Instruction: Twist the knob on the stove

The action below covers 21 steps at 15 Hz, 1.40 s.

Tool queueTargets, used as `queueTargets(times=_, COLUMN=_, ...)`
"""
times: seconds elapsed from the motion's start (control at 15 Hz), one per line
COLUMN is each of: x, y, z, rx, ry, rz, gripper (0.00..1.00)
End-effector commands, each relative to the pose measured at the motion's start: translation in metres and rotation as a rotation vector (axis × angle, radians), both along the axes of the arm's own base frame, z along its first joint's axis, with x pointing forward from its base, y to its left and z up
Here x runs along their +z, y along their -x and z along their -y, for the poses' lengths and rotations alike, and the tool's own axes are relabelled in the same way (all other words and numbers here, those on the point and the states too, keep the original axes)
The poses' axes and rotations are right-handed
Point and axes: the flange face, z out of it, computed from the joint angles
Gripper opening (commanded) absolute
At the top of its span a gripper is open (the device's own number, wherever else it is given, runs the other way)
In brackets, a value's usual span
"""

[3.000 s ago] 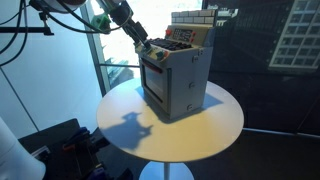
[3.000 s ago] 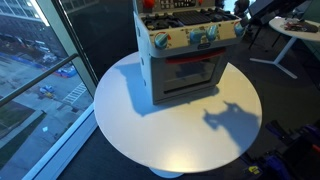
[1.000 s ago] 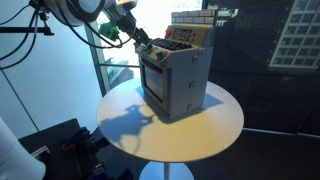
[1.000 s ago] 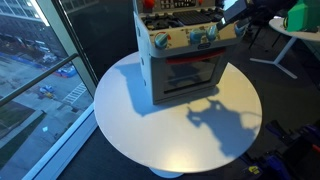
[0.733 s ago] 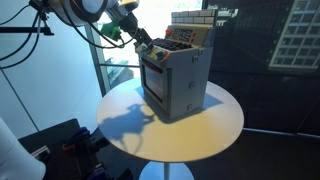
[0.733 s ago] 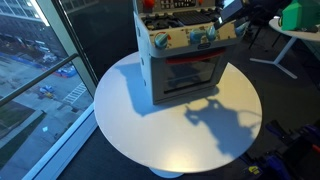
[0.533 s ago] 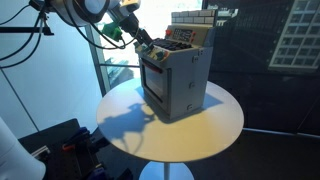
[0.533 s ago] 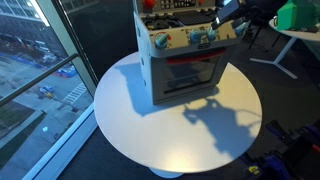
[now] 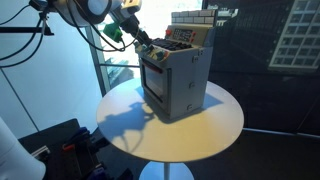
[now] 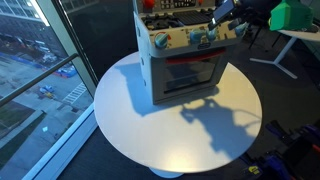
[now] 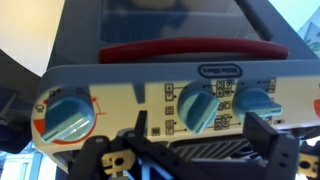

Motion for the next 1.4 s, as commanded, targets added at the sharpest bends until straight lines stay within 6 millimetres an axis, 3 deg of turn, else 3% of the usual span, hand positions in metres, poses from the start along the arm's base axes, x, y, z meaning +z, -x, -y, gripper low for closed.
queueTargets(times=0.0, x=0.0068, y=-0.0044, z=-0.0052, rx=-0.019, ry=-0.028, rz=0.02, gripper=0.87)
queueTargets(times=0.07, x=0.0074, y=-0.0045, z=-0.0056, rx=-0.019, ry=-0.029, rz=0.021, gripper=0.87)
queueTargets(times=0.13, x=0.008, y=-0.0044, z=-0.0059, rx=-0.021, ry=-0.031, rz=0.022, gripper=0.8)
queueTargets(times=0.33, x=0.0093, y=-0.0047, z=-0.0058, rx=-0.027, ry=-0.037, rz=0.025, gripper=0.73)
queueTargets(times=0.73, x=0.0074, y=-0.0052, z=-0.0048, rx=-0.035, ry=-0.042, rz=0.023, gripper=0.68)
queueTargets(times=0.87, x=0.0073, y=-0.0054, z=-0.0046, rx=-0.041, ry=-0.046, rz=0.023, gripper=0.61)
queueTargets(times=1.07, x=0.007, y=-0.0056, z=-0.0042, rx=-0.047, ry=-0.051, rz=0.024, gripper=0.35)
queueTargets(times=1.27, x=0.0059, y=-0.0059, z=-0.0038, rx=-0.052, ry=-0.055, rz=0.025, gripper=0.23)
queueTargets(times=1.33, x=0.0054, y=-0.0059, z=-0.0037, rx=-0.055, ry=-0.057, rz=0.025, gripper=0.27)
